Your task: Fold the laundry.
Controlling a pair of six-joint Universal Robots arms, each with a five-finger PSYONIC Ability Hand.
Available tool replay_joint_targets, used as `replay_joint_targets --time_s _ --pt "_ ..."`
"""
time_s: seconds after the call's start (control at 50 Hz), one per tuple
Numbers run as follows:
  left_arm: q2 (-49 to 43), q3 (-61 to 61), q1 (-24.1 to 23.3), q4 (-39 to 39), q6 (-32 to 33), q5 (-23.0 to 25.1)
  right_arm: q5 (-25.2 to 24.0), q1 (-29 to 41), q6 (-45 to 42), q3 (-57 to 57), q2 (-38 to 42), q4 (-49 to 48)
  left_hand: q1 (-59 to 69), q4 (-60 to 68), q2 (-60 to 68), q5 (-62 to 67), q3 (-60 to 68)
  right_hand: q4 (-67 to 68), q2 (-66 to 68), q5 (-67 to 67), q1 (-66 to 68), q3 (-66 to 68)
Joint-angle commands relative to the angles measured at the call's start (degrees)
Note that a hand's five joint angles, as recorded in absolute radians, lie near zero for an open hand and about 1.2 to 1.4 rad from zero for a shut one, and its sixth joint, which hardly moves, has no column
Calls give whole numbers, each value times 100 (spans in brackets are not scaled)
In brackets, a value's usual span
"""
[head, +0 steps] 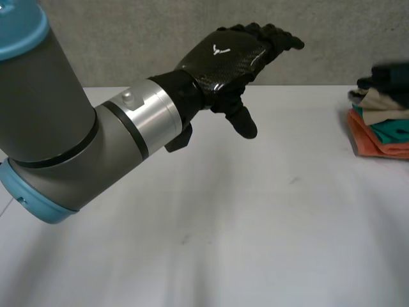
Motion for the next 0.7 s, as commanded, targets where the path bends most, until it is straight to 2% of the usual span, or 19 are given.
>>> replay_joint_targets --time_s 0.02,0.04,0.1,0.12,0.14,0.16,0.3,0.4,0.48,0.52,0.54,0.6,0.62,0.68,0.7 --pt "-10 -143 -20 0 19 -7 -1362 -496 -22 -218 917 -4 93 -49 -44 -151 -65 1098 1371 1499 2074 1337" --pt "-10 -152 -20 -1 27 1 -1502 -496 -22 -218 927 -30 93 -49 -44 -151 -65 1098 1371 1499 2074 1337" --pt "-10 -152 -29 0 19 -8 -1513 -487 -4 -183 857 -39 93 -49 -44 -151 -65 1098 1371 1499 2074 1337" --pt "-2 -143 -29 -1 19 1 -1504 -487 5 -139 743 -39 109 -32 -28 -134 -48 -2110 -1837 -1709 -1134 -1871" --pt "-2 -135 -29 -1 19 -7 -1478 -496 13 -113 672 -39 93 -49 -44 -151 -65 -4557 -4283 -4156 -3581 -4318" --pt "-2 -126 -29 8 19 -8 -1451 -496 13 -86 602 -39 109 -32 -28 -134 -48 -5902 -5629 -5501 -4926 -5663" --pt "60 -117 -125 0 1 -16 -722 -496 285 335 -303 31 110 -32 -28 -134 -48 -5902 -5629 -5501 -4926 -5663" --pt "86 -126 -274 -1 -17 -25 -607 -619 778 1003 -1137 294 110 -32 -28 -134 -48 -5902 -5629 -5501 -4926 -5663" --pt "148 -152 -398 -1 -8 -43 -572 -829 743 1495 -1779 926 93 -49 -44 -151 -65 -5902 -5629 -5501 -4926 -5663" --pt "192 -170 -424 -1 -17 -43 -511 -1022 498 1610 -2052 1550 93 -49 -44 -151 -65 -5902 -5629 -5501 -4926 -5663" --pt "209 -196 -424 -1 -17 -51 -424 -1241 105 1645 -2201 2100 93 -49 -44 -151 -65 -5902 -5629 -5501 -4926 -5663" --pt "218 -249 -433 8 -17 -43 -186 -1576 -704 1593 -2413 2955 93 -49 -44 -151 -65 -5902 -5629 -5501 -4926 -5663" --pt "227 -249 -433 8 -25 -51 32 -1751 -1325 1523 -2570 3419 93 -49 -44 -151 -65 -5902 -5629 -5501 -4926 -5663" --pt "280 -240 -433 26 -25 -51 428 -1884 -2155 1321 -2694 3845 93 -49 -44 -151 -65 -5902 -5629 -5501 -4926 -5663" --pt "314 -214 -424 52 -34 -51 708 -1876 -2505 1225 -2755 3837 93 -49 -44 -151 -65 -5902 -5629 -5501 -4926 -5663"
